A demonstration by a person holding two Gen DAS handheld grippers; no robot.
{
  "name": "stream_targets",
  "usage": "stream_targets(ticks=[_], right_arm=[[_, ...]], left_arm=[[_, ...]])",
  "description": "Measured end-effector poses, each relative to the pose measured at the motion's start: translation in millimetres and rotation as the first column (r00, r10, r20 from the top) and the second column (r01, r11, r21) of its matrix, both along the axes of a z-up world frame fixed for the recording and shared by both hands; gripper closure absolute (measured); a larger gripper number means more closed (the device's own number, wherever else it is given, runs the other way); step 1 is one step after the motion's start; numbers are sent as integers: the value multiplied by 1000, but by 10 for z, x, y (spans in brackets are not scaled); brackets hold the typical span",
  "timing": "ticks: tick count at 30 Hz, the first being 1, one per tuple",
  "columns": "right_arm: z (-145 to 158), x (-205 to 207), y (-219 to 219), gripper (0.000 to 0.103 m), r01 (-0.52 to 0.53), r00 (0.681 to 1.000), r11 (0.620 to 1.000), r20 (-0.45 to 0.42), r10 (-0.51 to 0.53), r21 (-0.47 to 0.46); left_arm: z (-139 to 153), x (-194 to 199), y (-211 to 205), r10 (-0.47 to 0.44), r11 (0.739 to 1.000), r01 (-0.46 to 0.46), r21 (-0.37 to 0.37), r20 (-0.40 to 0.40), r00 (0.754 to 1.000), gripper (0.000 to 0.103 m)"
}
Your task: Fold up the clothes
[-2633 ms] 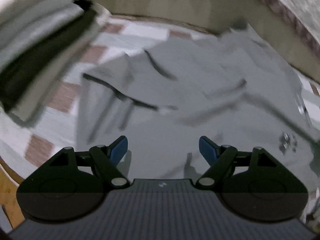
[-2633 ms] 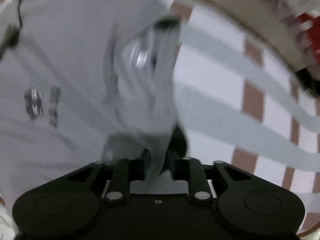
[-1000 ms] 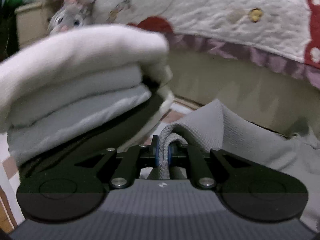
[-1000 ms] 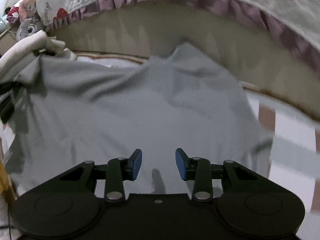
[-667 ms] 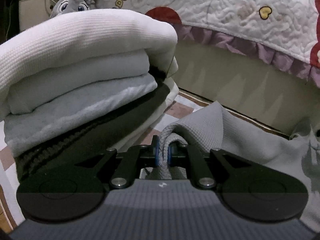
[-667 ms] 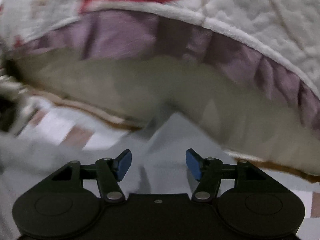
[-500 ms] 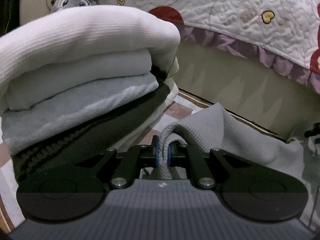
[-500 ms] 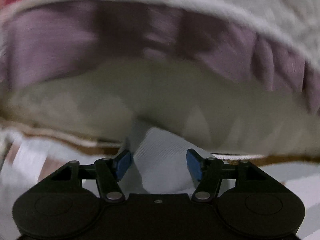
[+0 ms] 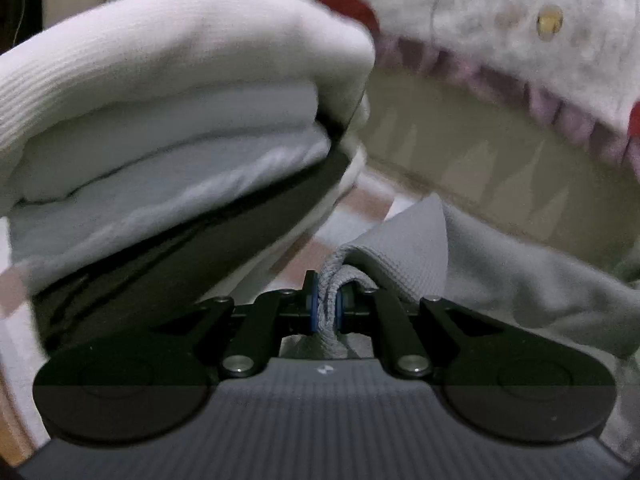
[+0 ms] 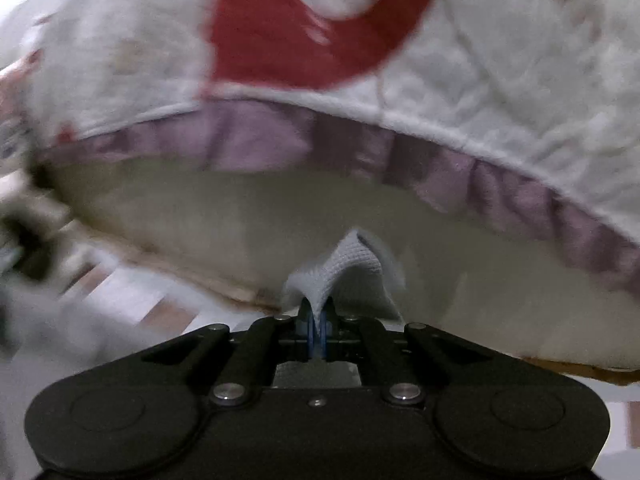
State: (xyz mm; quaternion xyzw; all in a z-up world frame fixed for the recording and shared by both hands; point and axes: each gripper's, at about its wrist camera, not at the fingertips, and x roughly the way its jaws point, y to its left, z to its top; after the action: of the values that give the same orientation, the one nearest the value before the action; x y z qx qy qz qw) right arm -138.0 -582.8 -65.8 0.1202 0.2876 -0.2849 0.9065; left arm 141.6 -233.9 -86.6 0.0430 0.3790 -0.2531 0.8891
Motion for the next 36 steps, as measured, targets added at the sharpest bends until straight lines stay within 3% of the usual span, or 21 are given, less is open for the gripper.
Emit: stream_targets(ticks=[3, 5, 6, 7, 9, 11, 13, 15, 18, 20, 24, 26, 28, 30, 31, 33, 34, 35, 36], right_arm=[[-162, -483, 376, 99, -82, 975, 981, -191, 115, 175], [-436, -696, 566, 98, -65, 918, 947, -353, 180, 314], [-552, -798, 633, 98, -46, 894, 929, -399, 202, 368], [-613, -899, 674, 96, -39, 892, 917, -400, 210, 396], [-595, -1025, 640, 88, -31, 919, 906, -344, 192, 422], [-492, -1079, 540, 63, -21, 952, 893, -263, 154, 449], [-360, -1108, 492, 53, -33, 986, 888, -129, 104, 460], [-266, -1098, 444, 53, -48, 998, 884, -13, 61, 465], [-213, -958, 557, 53, -108, 994, 892, 77, 82, 439], [-264, -777, 692, 49, -165, 986, 894, 62, 153, 417], [-547, -485, 963, 48, -214, 960, 887, -80, 268, 409], [-652, -420, 1097, 40, -220, 941, 900, -163, 298, 376], [-775, -357, 1233, 30, -216, 896, 938, -328, 300, 269], [-952, -310, 1341, 31, -217, 818, 967, -515, 255, 133], [-990, -314, 1355, 33, -228, 805, 967, -538, 251, 110], [-935, -368, 1309, 52, -235, 837, 963, -475, 270, 133], [-897, -389, 1272, 86, -232, 852, 961, -445, 276, 153], [-854, -402, 1234, 94, -226, 858, 960, -434, 276, 162], [-788, -428, 1208, 94, -220, 865, 965, -429, 259, 140]], left_arm=[[-212, 2, 13, 0, 990, 19, 143, -128, 992, 95], [-315, 27, 76, -3, 992, 31, 122, -228, 974, 95], [-309, 25, 86, -3, 993, 31, 117, -234, 972, 94], [-265, 3, 85, -1, 992, 27, 127, -206, 979, 93], [-176, -43, 83, 4, 989, 18, 145, -149, 989, 89], [-112, -90, 86, -1, 990, 18, 140, -121, 993, 83], [-65, -105, 107, 1, 993, 12, 116, -110, 994, 81], [-17, -106, 140, 10, 997, -1, 82, -106, 994, 81], [77, -134, 219, 35, 999, -33, 28, -71, 997, 81], [148, -155, 271, 50, 999, -50, 4, -35, 998, 81], [293, -216, 367, 79, 992, -74, -99, 44, 996, 81], [399, -277, 391, 96, 989, -81, -120, 126, 987, 81], [462, -336, 349, 83, 993, -65, -98, 202, 976, 74], [388, -316, 252, 25, 997, -13, -75, 164, 986, 51], [346, -302, 204, -3, 998, 12, -65, 141, 990, 51], [198, -222, 102, -46, 998, 49, -48, 55, 997, 51], [126, -183, 45, -65, 997, 65, -36, 16, 998, 50], [60, -149, -7, -81, 997, 80, -22, -19, 997, 48], [25, -149, -26, -81, 997, 81, 3, -23, 996, 46]])
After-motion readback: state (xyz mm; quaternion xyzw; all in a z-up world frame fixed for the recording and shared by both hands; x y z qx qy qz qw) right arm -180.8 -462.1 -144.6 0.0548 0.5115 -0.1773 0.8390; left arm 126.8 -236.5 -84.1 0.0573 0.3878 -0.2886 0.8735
